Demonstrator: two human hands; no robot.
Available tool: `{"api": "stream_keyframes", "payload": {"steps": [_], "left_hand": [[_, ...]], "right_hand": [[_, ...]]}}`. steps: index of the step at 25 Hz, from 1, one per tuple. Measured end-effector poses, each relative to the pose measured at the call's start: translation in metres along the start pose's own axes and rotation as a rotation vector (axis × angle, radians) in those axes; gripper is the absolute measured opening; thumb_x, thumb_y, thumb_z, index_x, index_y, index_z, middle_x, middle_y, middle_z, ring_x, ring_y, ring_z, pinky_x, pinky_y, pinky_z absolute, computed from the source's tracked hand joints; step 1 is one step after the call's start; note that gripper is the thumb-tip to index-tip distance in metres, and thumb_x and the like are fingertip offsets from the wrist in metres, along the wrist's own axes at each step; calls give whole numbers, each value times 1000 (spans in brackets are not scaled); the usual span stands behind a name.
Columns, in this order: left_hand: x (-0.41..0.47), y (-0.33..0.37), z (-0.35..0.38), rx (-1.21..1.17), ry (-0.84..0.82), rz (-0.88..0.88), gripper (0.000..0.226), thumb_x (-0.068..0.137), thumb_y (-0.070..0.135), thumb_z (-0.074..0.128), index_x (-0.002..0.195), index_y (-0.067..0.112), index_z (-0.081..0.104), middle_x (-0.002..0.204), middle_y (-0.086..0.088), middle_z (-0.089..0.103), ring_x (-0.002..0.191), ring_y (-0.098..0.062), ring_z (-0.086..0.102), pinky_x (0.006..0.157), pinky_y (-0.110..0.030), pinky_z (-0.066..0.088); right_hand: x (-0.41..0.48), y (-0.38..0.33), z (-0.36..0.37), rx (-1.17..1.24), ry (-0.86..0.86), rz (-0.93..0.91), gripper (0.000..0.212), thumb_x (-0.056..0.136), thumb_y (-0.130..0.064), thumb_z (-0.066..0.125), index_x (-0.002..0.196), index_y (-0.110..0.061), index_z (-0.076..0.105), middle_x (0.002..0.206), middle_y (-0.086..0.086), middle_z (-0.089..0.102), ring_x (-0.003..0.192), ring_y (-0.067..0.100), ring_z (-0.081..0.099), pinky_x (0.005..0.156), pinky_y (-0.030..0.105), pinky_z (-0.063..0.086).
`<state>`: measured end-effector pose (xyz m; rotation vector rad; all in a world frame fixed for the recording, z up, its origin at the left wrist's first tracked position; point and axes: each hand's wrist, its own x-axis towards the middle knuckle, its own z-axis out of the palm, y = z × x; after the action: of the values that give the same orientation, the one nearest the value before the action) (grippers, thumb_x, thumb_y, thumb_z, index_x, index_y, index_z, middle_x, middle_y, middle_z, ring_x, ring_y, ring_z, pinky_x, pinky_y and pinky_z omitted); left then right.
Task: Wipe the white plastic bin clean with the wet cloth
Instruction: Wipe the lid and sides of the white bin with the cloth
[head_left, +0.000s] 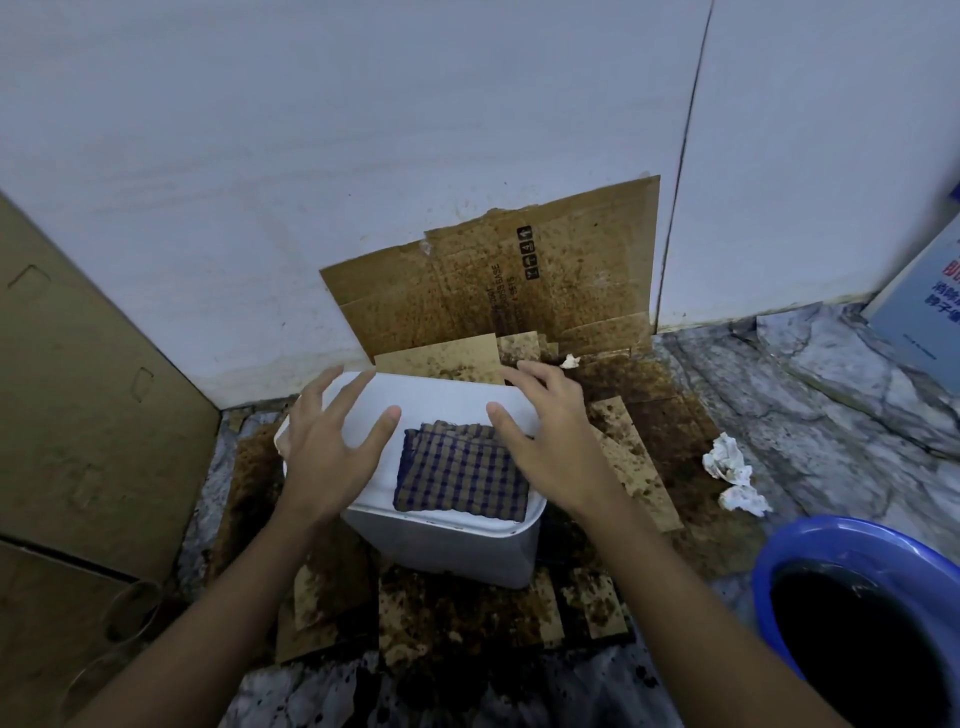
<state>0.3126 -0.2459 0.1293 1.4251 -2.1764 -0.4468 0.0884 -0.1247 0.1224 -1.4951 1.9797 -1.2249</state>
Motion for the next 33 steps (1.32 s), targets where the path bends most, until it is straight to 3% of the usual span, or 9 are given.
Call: {"api": "stream_keyframes", "payload": {"steps": [5,9,13,18,22,29,33], "left_hand": [[17,-18,20,166,-95,2,75,86,79,20,152,45,36,167,6,23,155,-26,14,121,-60,13],[15,-20,24,327,-117,40,74,90,75,11,155,44,30,167,6,24,155,-29,15,122,-57,9],[15,-22,25,366,-116,54,73,91,73,12,155,44,29,167,7,24,155,-30,15,122,-56,9],[17,-27,24,379,-146,55,73,91,73,10,156,45,26,168,8,20,156,-28,11,124,-56,5],[18,-37,22,362,-157,56,76,89,78,7,156,47,24,168,9,19,156,-28,11,124,-56,5],[16,-50,7,299,-173,51,76,88,79,10,155,48,26,168,9,19,156,-29,11,123,-57,7],[6,-60,-3,256,-150,44,77,88,81,11,155,48,27,167,10,19,156,-28,11,123,-58,9]], "right_hand": [[-26,-12,36,-239,98,-30,55,101,-55,40,151,-30,40,162,-7,29,153,19,11,122,48,17],[-26,-23,64,-476,61,-134,53,105,-47,32,151,-23,43,164,-2,30,156,24,9,125,51,12],[-24,-23,69,-576,55,-72,60,104,-52,24,150,-19,45,164,2,30,156,27,10,124,56,7],[-23,-13,57,-538,49,47,64,105,-55,18,156,-19,31,168,2,15,156,28,-2,123,58,7],[-23,-11,53,-386,11,39,55,108,-47,19,160,-31,15,170,-5,0,155,25,-13,123,58,3],[-23,-18,62,-343,143,-15,59,100,-35,14,153,-28,37,167,-2,19,156,25,3,124,55,8],[-42,-31,76,-223,80,73,56,106,-52,17,158,-32,24,169,-8,-3,155,15,-16,126,49,-1]]}}
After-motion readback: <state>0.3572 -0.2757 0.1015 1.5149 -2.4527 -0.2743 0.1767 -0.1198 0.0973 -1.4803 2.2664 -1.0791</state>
